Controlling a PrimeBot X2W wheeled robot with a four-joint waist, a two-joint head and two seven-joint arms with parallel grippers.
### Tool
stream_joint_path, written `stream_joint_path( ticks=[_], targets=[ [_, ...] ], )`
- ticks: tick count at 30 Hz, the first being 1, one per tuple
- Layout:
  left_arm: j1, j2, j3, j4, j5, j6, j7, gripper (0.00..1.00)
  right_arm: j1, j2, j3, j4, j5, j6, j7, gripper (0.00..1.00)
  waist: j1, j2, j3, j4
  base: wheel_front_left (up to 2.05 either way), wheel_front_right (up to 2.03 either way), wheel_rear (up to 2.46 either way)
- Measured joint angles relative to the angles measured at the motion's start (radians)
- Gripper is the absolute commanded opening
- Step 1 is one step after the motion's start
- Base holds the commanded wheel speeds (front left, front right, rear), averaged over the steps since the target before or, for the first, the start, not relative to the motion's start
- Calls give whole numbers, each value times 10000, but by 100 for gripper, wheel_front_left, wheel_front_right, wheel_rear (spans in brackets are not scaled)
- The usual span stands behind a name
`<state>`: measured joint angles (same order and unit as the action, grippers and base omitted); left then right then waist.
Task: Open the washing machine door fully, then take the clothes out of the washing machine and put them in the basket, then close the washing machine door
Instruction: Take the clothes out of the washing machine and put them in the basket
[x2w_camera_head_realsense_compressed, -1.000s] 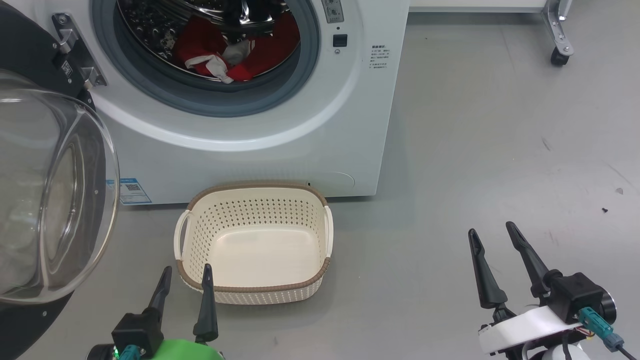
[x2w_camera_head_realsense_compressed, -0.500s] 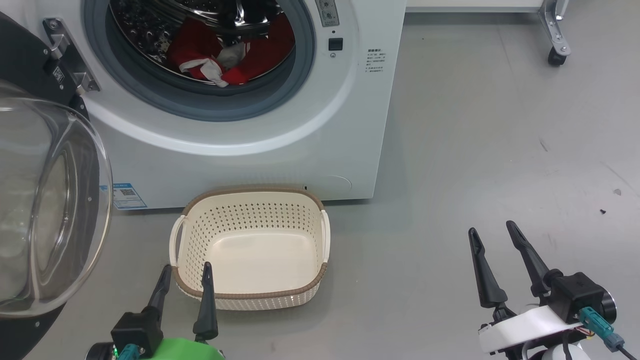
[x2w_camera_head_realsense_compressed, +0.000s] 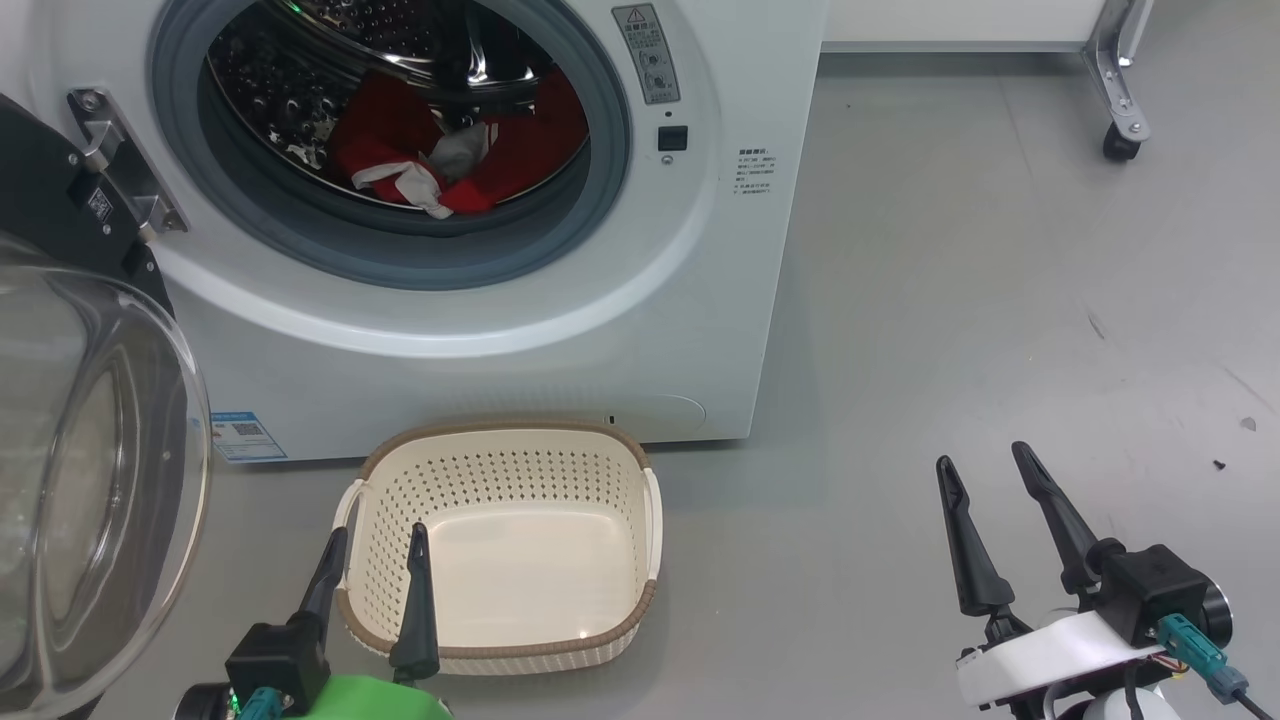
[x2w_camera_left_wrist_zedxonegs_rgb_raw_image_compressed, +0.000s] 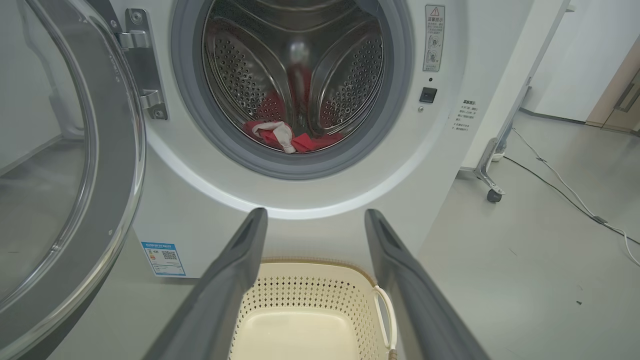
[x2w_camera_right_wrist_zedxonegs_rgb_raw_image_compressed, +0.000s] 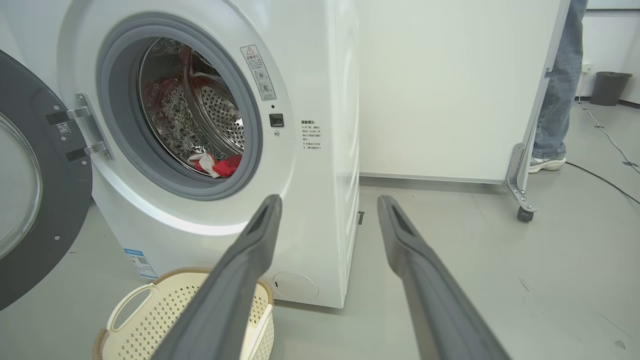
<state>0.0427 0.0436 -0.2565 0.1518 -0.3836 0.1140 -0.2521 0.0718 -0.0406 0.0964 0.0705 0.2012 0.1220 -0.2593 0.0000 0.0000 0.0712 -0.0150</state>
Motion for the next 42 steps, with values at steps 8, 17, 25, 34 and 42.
stream_joint_path(
  ticks=[8,17,25,34,42],
  targets=[
    [0,0,2,8,0,0,0,100,1,2,38,8,0,0,0,100,1,0,-59,28,63,-63,0],
    [0,0,6,31,0,40,0,100,1,2,102,13,40,0,0,100,1,0,-64,29,28,-28,0],
    [0,0,0,77,-2,40,0,100,1,2,104,15,88,0,0,100,1,0,-73,51,1,-1,0],
    [0,0,-36,138,-31,40,0,100,1,2,127,10,88,0,0,100,1,0,-59,49,0,0,0],
    [-77,2,-155,125,-194,40,0,100,-4,2,142,-176,82,0,0,100,1,0,284,11,0,0,0]
  ],
)
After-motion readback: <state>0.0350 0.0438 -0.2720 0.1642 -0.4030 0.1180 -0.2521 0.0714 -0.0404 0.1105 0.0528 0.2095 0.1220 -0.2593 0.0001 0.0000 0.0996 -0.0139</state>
